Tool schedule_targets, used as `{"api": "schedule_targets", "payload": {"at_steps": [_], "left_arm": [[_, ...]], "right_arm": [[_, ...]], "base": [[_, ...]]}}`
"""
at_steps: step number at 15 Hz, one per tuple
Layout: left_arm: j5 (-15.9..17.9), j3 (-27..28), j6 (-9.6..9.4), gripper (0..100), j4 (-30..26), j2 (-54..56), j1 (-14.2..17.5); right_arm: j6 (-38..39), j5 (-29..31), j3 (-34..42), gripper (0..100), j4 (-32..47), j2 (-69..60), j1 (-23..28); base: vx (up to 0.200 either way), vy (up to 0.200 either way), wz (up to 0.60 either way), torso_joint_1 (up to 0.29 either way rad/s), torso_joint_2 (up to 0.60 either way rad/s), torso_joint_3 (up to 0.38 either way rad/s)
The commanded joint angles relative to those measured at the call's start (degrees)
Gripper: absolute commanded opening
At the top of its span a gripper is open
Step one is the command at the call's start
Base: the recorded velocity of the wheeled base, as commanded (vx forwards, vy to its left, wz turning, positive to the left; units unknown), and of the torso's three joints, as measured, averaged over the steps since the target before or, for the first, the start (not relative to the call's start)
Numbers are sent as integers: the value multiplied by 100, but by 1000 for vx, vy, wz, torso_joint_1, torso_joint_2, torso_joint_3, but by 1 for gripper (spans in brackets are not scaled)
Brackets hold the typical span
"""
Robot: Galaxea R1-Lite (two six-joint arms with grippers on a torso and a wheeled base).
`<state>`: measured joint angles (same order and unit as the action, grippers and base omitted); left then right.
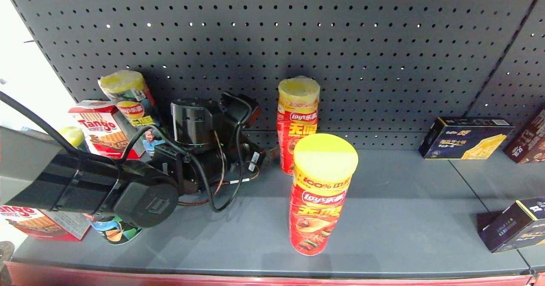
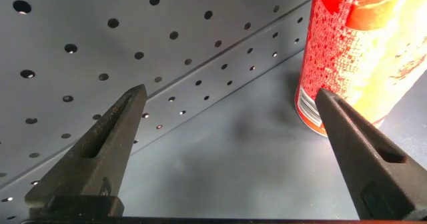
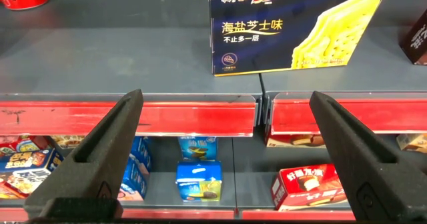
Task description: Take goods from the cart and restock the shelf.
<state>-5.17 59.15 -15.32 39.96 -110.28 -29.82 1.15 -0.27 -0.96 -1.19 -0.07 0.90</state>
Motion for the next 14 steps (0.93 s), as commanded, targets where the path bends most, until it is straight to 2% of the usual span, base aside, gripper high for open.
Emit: {"api": "schedule_targets", "payload": {"at_steps": [1,7,8,9,11,14], "left_arm": [[-2,9,-6,100,3,-11,-6],[16,-193,21,100,56,454,20],[7,-193,135,100,38,604,-15],[-2,-158,170,100,21,788,-59],[-19,-193,179,100,12,1105,-59],[-134,-246,188,100,-76,1773,-244]], "right_arm": [[0,0,0,100,-4,7,-2],[0,0,0,100,-4,7,-2],[0,0,0,100,-4,7,-2],[0,-8,0,100,-4,7,-2],[0,0,0,100,-4,7,-2],[0,-8,0,100,-4,7,-2]], "base": [[0,0,0,0,0,0],[0,0,0,0,0,0],[0,0,0,0,0,0],[0,0,0,0,0,0],[0,0,0,0,0,0],[0,0,0,0,0,0]]}}
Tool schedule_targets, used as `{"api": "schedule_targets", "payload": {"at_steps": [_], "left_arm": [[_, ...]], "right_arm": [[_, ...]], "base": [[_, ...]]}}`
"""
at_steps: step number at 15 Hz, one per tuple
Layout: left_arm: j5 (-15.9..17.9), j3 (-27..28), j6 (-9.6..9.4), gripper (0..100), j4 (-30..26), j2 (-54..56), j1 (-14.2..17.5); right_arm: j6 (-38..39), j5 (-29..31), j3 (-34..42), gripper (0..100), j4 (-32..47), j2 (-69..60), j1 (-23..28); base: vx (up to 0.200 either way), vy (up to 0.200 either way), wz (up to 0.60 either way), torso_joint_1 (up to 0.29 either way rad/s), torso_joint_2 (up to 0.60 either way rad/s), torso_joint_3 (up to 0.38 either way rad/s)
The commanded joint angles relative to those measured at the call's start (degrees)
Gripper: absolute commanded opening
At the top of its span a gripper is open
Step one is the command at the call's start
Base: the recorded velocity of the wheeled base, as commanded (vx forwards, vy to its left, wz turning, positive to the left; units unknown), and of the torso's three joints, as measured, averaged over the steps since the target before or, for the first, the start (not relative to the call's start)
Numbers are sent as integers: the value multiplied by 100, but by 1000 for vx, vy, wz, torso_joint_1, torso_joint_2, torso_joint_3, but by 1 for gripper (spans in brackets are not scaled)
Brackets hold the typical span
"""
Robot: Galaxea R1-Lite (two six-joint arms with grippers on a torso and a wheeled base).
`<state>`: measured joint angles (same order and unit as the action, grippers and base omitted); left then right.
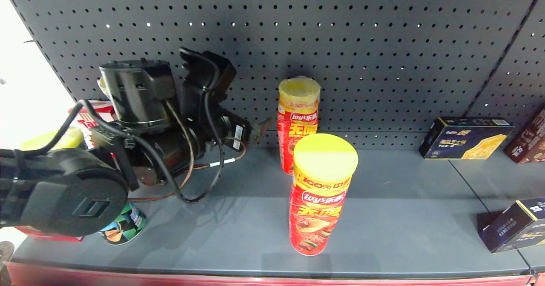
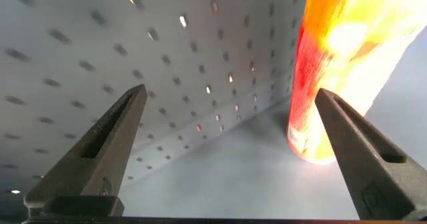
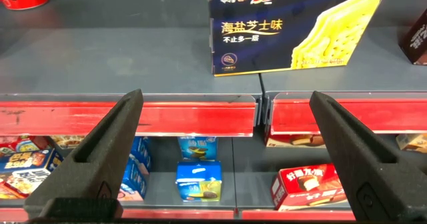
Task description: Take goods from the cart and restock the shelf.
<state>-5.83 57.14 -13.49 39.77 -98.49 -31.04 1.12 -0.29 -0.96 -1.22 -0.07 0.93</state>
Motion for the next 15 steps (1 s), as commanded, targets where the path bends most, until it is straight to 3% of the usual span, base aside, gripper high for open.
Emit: {"api": "schedule_targets", "payload": {"at_steps": [1,6,8,9,10,13,15], "left_arm": [[-103,-168,22,100,-83,787,-131],[-85,-774,40,100,-127,2308,-763],[-94,-1196,224,100,-180,2923,-1212],[-112,-1539,286,100,-197,3485,-1669],[-120,-1759,286,100,-206,3811,-1880],[-112,-2541,242,100,-215,4795,-2055],[-68,-2972,145,100,-215,5454,-1906]], "right_arm": [[2,3,0,100,-1,7,-5],[2,3,0,100,-1,7,-5],[2,3,0,100,-1,7,-5],[2,-6,0,100,-1,7,-5],[2,3,0,100,-1,7,-5],[2,3,0,100,-1,7,-5],[2,-6,0,100,-1,7,-5]], "base": [[0,0,0,0,0,0],[0,0,0,0,0,0],[0,0,0,0,0,0],[0,0,0,0,0,0],[0,0,0,0,0,0],[0,0,0,0,0,0],[0,0,0,0,0,0]]}}
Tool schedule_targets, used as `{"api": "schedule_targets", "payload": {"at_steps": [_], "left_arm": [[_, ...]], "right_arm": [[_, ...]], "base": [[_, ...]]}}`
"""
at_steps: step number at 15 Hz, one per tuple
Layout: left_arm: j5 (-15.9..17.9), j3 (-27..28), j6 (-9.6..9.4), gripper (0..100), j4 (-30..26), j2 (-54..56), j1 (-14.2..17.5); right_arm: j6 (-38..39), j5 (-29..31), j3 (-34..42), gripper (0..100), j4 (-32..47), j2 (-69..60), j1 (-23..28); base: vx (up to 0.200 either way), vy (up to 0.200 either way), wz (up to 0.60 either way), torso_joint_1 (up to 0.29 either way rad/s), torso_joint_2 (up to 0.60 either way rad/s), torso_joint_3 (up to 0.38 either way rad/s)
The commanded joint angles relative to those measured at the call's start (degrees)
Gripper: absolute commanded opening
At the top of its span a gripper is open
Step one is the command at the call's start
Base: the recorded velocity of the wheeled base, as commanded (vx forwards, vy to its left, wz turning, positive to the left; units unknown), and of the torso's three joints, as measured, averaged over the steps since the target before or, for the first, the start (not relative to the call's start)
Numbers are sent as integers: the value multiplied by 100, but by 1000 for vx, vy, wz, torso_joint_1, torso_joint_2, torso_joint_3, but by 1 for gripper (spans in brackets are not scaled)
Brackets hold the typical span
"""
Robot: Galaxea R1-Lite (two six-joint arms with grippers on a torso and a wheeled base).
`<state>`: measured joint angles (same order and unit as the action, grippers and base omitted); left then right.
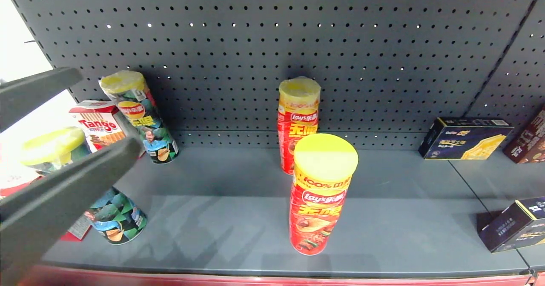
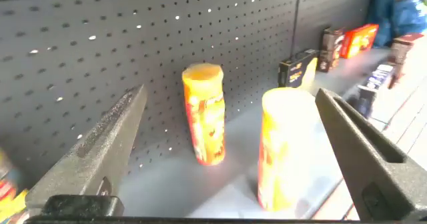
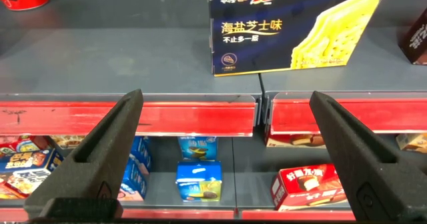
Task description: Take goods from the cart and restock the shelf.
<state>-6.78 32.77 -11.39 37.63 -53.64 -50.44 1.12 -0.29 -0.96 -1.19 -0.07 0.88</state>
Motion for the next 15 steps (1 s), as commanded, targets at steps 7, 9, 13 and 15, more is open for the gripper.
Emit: {"api": "schedule_targets", "payload": {"at_steps": [7,9,13,15], "left_arm": [[10,-2811,-101,100,16,3606,1731],[10,-3189,75,100,7,3966,2469],[212,-3277,532,100,-854,4485,4420],[1065,-3277,726,100,-1557,4986,4825]], "right_arm": [[2,3,0,100,-4,7,0],[2,-6,0,100,-4,7,0],[2,3,0,100,-4,7,0],[2,3,0,100,-4,7,0]], "base": [[0,0,0,0,0,0],[0,0,0,0,0,0],[0,0,0,0,0,0],[0,0,0,0,0,0]]}}
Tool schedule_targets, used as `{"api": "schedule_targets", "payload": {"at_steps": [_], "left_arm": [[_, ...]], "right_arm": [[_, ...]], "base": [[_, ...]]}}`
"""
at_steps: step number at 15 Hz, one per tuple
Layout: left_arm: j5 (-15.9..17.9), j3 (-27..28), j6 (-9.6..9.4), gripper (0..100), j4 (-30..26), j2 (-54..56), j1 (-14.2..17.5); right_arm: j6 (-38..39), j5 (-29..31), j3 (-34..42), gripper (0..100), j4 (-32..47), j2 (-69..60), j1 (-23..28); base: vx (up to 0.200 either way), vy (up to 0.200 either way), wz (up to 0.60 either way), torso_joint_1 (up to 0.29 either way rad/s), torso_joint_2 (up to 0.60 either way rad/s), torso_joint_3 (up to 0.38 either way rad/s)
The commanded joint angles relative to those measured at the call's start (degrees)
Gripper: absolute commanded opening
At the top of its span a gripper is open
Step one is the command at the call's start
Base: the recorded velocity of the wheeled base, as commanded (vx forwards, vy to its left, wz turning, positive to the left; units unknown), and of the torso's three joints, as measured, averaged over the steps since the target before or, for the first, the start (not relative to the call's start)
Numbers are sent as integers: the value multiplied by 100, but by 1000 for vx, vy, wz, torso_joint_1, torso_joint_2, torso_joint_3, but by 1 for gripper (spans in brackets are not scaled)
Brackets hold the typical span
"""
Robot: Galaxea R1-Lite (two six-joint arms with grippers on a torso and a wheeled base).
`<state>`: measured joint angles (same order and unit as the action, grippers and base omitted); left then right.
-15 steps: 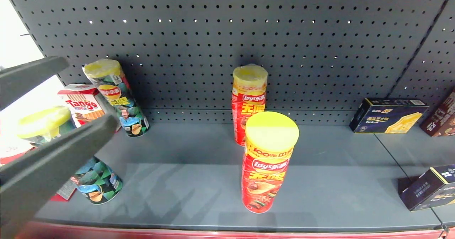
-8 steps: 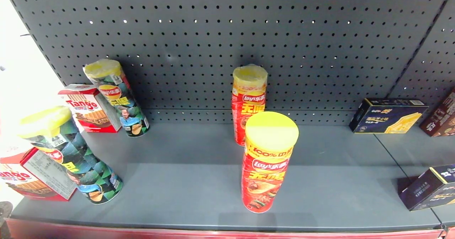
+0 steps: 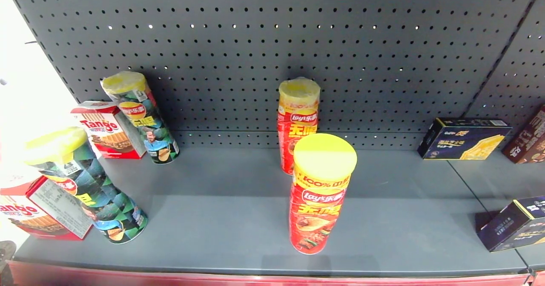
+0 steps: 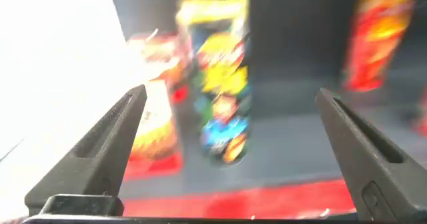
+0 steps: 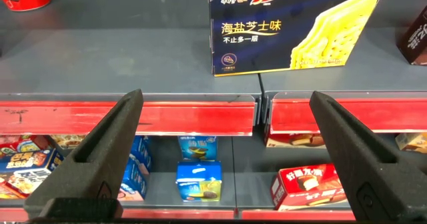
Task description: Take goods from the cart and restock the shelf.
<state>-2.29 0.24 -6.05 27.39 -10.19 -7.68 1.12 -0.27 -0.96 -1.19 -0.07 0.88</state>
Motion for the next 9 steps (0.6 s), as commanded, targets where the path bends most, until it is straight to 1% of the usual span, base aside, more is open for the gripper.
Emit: {"api": "schedule_targets", "payload": {"at_steps": [1,2,3,5,6,7,8,9], "left_arm": [[1240,-24,288,100,-955,817,671],[1565,-24,271,100,-1386,993,786],[1776,-24,174,100,-1869,1019,777],[1846,-24,-186,100,-2344,1019,777],[1838,-24,-195,100,-2361,1019,777],[1820,-24,-151,100,-2353,1019,777],[1820,-24,112,100,-2353,1019,777],[1917,-24,394,100,-2361,1019,777]], "right_arm": [[2,0,0,100,-4,7,0],[2,-8,0,100,-4,7,0],[11,0,0,100,-4,7,0],[2,0,0,100,-4,7,0],[2,0,0,100,-4,7,0],[2,0,0,100,-4,7,0],[2,0,0,100,-4,7,0],[2,0,0,100,-4,7,0]], "base": [[0,0,0,0,0,0],[0,0,0,0,0,0],[0,0,0,0,0,0],[0,0,0,0,0,0],[0,0,0,0,0,0],[0,0,0,0,0,0],[0,0,0,0,0,0],[0,0,0,0,0,0]]}}
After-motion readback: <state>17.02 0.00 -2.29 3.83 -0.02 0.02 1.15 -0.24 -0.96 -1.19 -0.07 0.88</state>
